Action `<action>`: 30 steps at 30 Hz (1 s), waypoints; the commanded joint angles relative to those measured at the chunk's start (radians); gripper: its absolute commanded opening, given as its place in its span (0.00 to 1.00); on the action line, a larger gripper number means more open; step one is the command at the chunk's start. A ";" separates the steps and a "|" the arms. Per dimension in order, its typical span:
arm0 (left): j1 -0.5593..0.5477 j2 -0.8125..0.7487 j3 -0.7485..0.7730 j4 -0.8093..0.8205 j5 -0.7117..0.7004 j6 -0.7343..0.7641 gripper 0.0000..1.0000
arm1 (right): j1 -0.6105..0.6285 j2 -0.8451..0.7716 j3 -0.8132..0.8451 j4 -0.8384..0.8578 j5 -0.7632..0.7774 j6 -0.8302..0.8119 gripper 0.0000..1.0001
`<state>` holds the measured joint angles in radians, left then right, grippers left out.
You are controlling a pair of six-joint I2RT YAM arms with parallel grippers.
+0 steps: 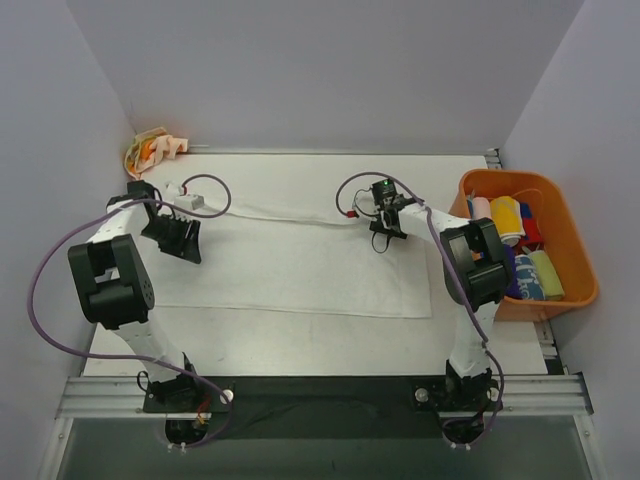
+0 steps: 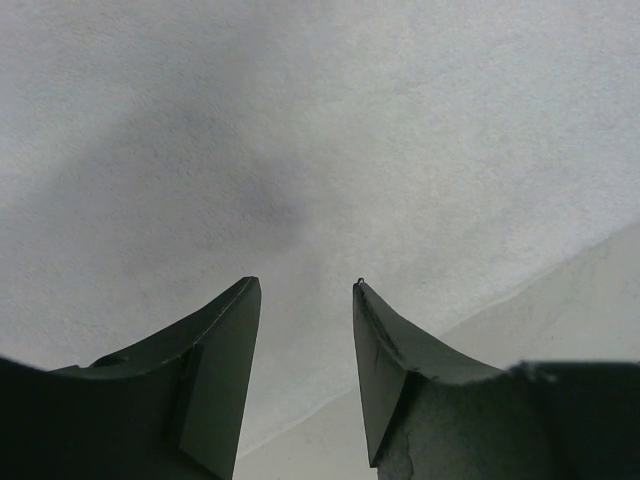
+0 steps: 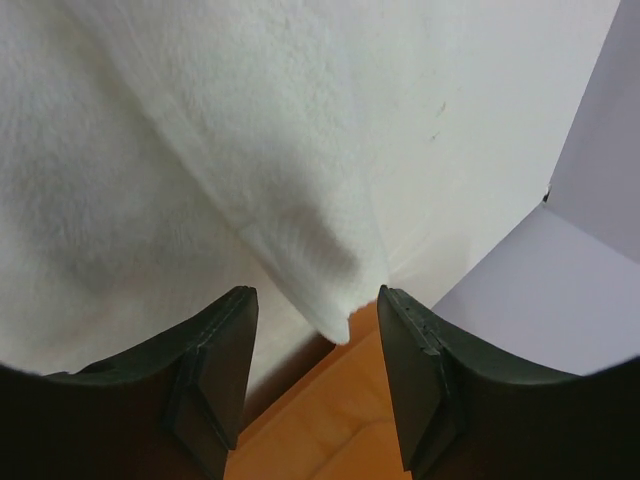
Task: Roll the towels
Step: Flatten the towel
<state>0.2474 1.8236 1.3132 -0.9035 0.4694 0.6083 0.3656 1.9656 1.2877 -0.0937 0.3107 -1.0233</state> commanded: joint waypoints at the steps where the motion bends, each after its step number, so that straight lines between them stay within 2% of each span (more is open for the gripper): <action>1: -0.007 0.011 0.001 0.038 0.017 -0.005 0.53 | -0.010 0.052 0.013 0.071 0.041 -0.078 0.50; 5: -0.007 0.025 0.006 0.040 0.009 -0.007 0.53 | -0.025 0.091 0.024 0.080 0.031 -0.109 0.46; 10: -0.005 0.036 0.000 0.048 -0.009 -0.004 0.50 | -0.048 0.108 0.067 0.084 0.045 -0.100 0.24; 14: -0.005 0.040 -0.014 0.061 -0.028 0.001 0.41 | -0.070 0.133 0.142 0.078 0.068 -0.070 0.12; 15: -0.005 0.042 -0.017 0.061 -0.034 0.002 0.38 | -0.076 0.139 0.186 0.049 0.071 -0.063 0.06; 17: -0.003 0.049 -0.017 0.066 -0.049 0.010 0.28 | -0.093 0.165 0.231 0.017 0.073 -0.038 0.00; 23: 0.000 0.077 -0.017 0.072 -0.100 0.015 0.11 | -0.114 0.324 0.504 -0.171 0.131 0.068 0.01; 25: 0.003 0.085 -0.017 0.072 -0.103 0.013 0.09 | -0.111 0.374 0.577 -0.228 0.165 0.084 0.07; 26: 0.003 0.085 -0.019 0.071 -0.100 0.013 0.09 | -0.108 0.406 0.585 -0.230 0.198 0.095 0.19; 28: 0.003 0.082 -0.022 0.068 -0.086 0.016 0.09 | -0.103 0.423 0.591 -0.239 0.226 0.112 0.25; 29: 0.003 0.072 -0.014 0.054 -0.075 0.016 0.09 | -0.099 0.420 0.591 -0.245 0.240 0.121 0.33; 30: 0.006 0.066 -0.005 0.042 -0.022 0.016 0.11 | -0.096 0.412 0.590 -0.262 0.243 0.156 0.36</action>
<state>0.2481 1.9079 1.2964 -0.8551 0.3786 0.6132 0.2588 2.3817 1.8557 -0.2390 0.4629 -0.9409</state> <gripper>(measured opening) 0.100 0.336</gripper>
